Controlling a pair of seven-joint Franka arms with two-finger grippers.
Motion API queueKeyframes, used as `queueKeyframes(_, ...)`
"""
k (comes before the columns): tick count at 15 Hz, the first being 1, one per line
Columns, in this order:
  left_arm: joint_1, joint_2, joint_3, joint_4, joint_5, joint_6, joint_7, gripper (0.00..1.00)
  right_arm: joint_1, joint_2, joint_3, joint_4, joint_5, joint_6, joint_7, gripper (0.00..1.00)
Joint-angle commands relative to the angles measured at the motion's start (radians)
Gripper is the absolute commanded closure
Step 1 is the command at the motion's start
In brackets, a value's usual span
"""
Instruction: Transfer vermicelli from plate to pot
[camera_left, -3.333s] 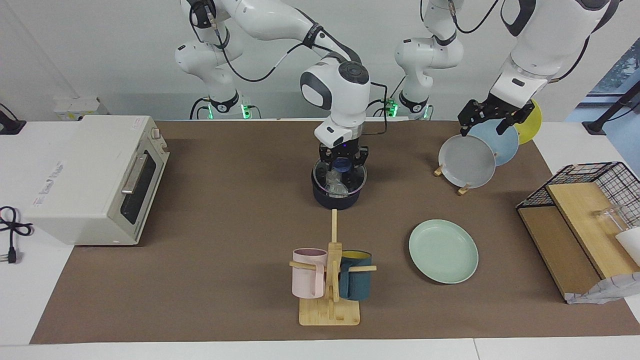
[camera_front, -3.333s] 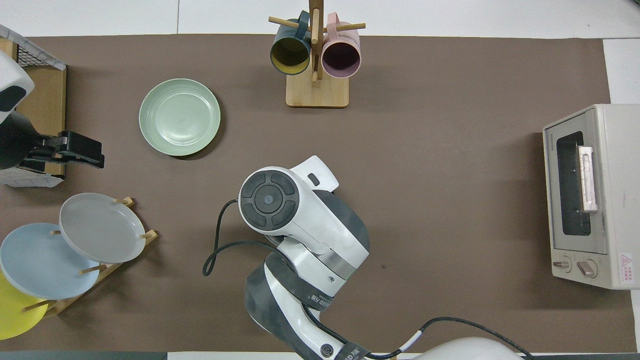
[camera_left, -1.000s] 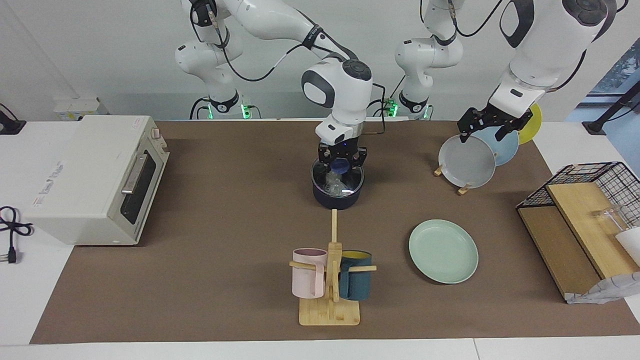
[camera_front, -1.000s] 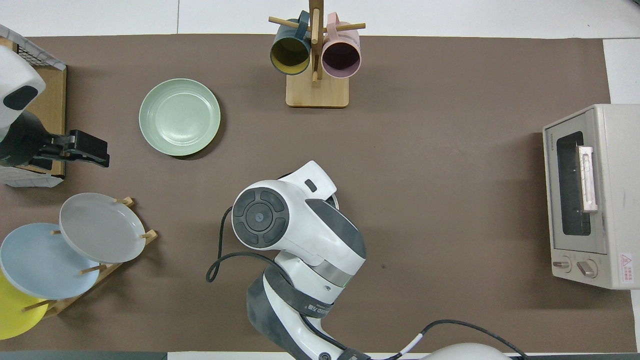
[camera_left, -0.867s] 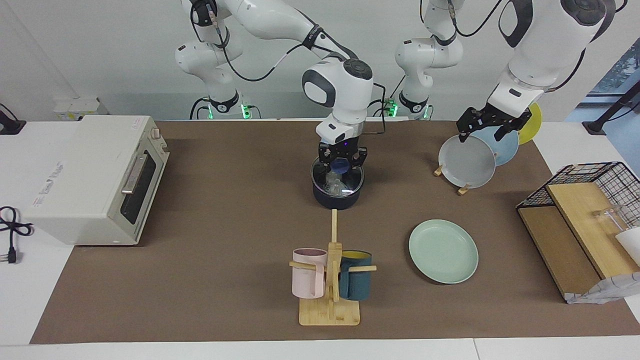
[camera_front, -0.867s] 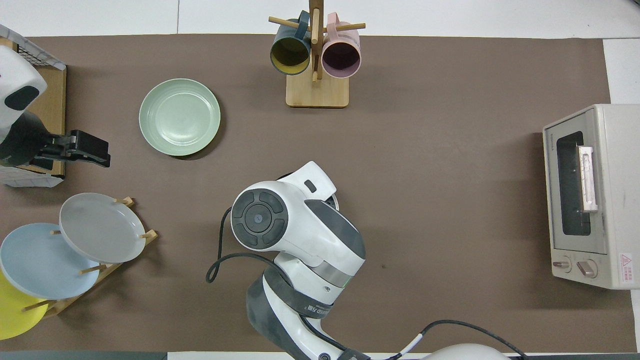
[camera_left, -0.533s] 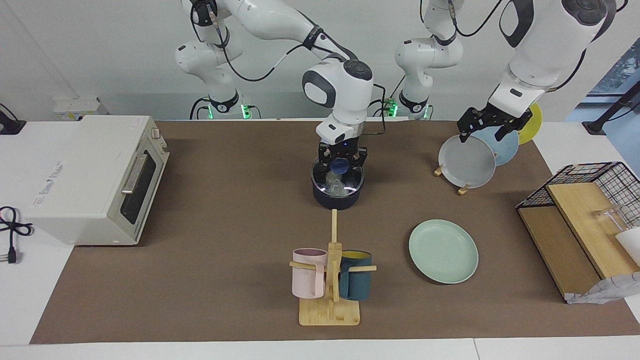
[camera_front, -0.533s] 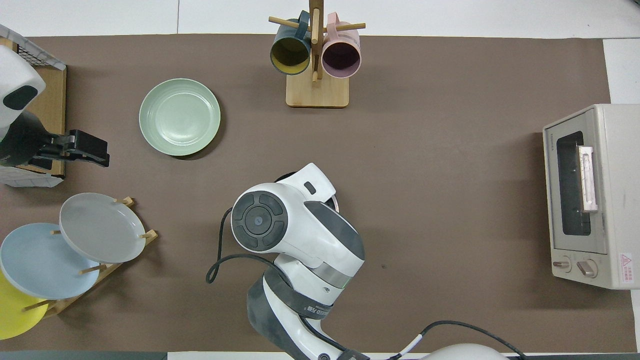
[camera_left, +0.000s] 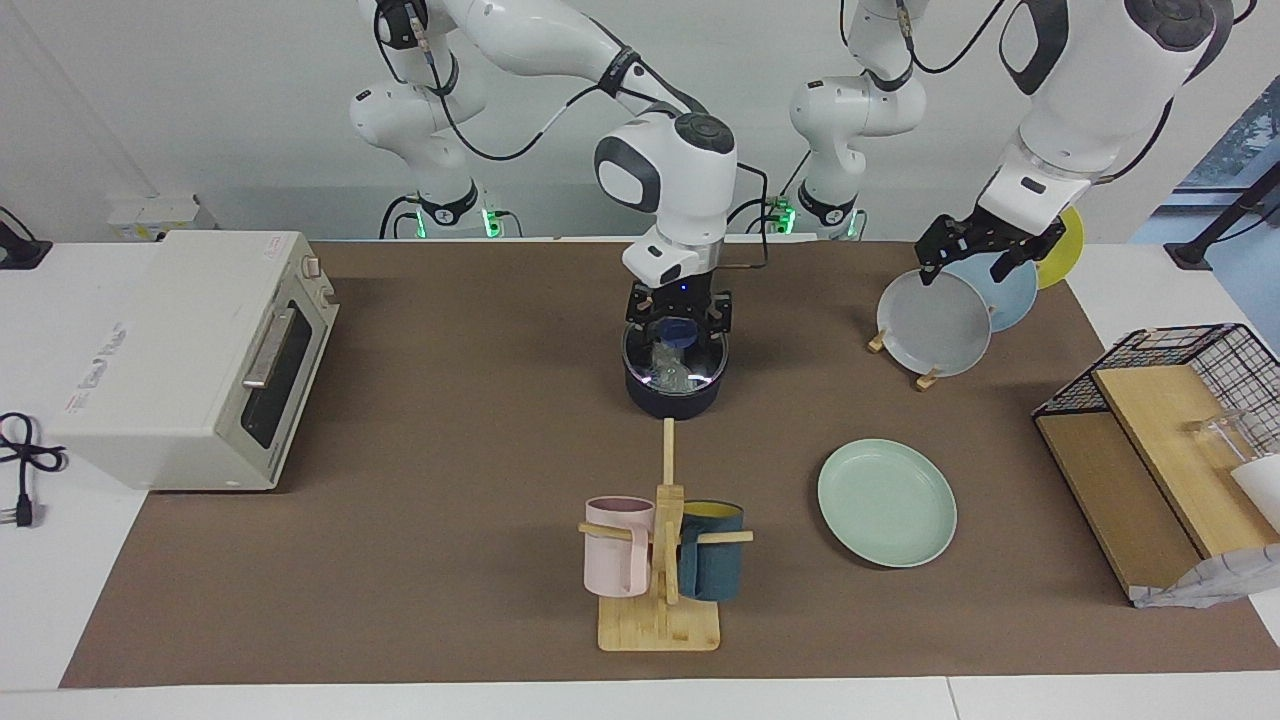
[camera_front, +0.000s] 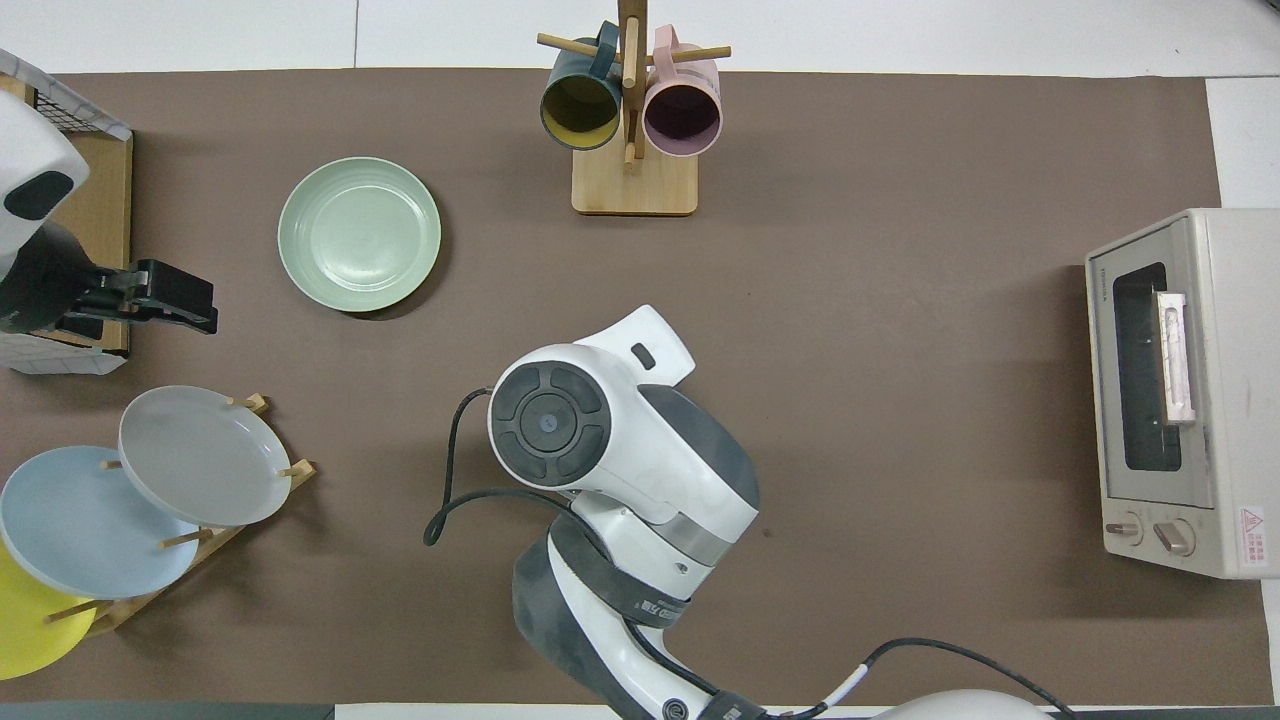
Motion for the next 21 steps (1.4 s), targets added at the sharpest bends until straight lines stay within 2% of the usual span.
queueKeyframes(1,0.010,-0.021,-0.005,-0.019,0.013,0.009,0.005,0.00,-0.072,-0.055,0.006,0.006,0.004,-0.053,-0.101,0.00)
queueKeyframes(4,0.010,-0.021,-0.005,-0.021,0.013,0.009,0.005,0.00,-0.163,-0.072,0.005,0.097,0.028,-0.210,-0.282,0.00)
queueKeyframes(7,0.010,-0.021,-0.005,-0.021,0.013,0.009,0.005,0.00,-0.295,-0.098,-0.006,0.196,0.105,-0.376,-0.481,0.00)
queueKeyframes(9,0.010,-0.021,-0.005,-0.021,0.013,0.009,0.005,0.00,-0.355,-0.139,-0.061,0.203,0.131,-0.436,-0.628,0.00)
queueKeyframes(12,0.010,-0.020,-0.005,-0.019,0.013,0.009,0.005,0.00,-0.358,-0.207,-0.184,0.201,0.157,-0.522,-0.781,0.00)
queueKeyframes(16,0.010,-0.021,-0.005,-0.019,0.013,0.009,0.005,0.00,-0.361,-0.264,-0.248,0.166,0.157,-0.594,-0.816,0.00)
queueKeyframes(21,0.010,-0.021,-0.005,-0.021,0.013,0.009,0.005,0.00,-0.441,-0.271,-0.256,0.129,0.157,-0.553,-0.994,0.00)
